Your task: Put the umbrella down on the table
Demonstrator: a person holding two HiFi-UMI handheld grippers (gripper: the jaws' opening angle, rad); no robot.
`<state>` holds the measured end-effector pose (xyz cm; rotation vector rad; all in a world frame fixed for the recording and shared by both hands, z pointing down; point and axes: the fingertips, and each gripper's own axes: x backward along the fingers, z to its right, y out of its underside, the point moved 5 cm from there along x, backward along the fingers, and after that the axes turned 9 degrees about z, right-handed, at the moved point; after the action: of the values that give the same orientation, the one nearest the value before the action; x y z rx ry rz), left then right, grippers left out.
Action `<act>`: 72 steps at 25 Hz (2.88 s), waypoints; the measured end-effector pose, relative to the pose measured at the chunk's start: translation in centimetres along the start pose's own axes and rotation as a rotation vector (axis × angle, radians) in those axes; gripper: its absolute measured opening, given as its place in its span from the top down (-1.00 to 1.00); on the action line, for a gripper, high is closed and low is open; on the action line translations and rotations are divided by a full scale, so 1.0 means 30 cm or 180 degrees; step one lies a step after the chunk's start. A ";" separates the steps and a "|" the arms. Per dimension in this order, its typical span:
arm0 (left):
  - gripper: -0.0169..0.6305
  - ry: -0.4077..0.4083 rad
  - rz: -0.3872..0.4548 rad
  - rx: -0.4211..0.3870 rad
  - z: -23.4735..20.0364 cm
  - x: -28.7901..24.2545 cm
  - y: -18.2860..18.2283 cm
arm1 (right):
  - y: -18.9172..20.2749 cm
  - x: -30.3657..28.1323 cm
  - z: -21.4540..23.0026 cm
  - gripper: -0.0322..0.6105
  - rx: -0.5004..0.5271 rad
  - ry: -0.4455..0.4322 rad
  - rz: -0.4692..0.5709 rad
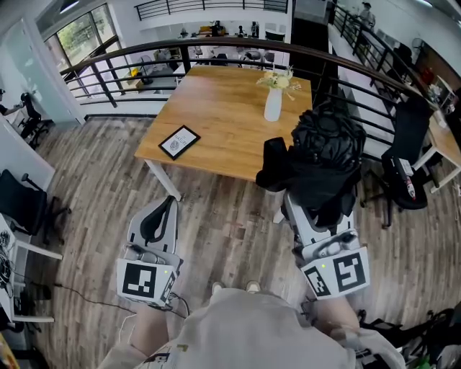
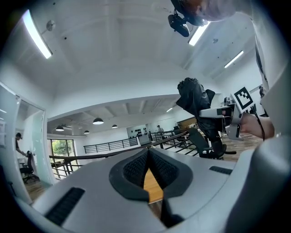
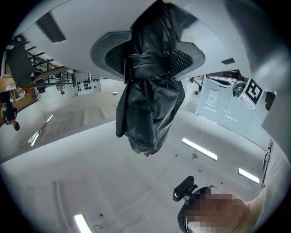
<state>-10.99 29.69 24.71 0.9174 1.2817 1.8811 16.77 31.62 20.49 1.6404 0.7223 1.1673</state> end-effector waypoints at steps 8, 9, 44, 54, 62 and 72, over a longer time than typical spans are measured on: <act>0.90 -0.0072 -0.0036 -0.0037 0.110 -0.048 -0.009 | 0.014 0.047 0.103 0.11 -0.0081 -0.0119 -0.0011; 0.90 -0.0096 -0.0035 -0.0056 0.119 -0.053 -0.010 | 0.016 0.052 0.116 0.11 -0.0080 -0.0130 -0.0018; 0.90 0.0088 -0.0173 -0.0108 -0.116 -0.494 0.303 | 0.403 -0.380 0.304 0.11 -0.0251 -0.0168 -0.0349; 0.90 0.0452 -0.0307 0.0023 -0.543 -0.881 0.489 | 0.619 -0.933 0.301 0.11 -0.0352 -0.0089 -0.0601; 0.90 0.0561 -0.0381 0.0196 -0.918 -1.152 0.708 | 0.823 -1.362 0.299 0.11 -0.0383 0.0165 -0.0811; 0.90 0.0674 -0.0485 0.0420 -1.114 -1.314 0.879 | 0.962 -1.625 0.322 0.11 -0.0258 0.0235 -0.1120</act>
<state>-22.04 -26.55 33.75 0.6774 1.5721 1.8282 6.10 -24.19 29.05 1.3421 0.9547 0.9920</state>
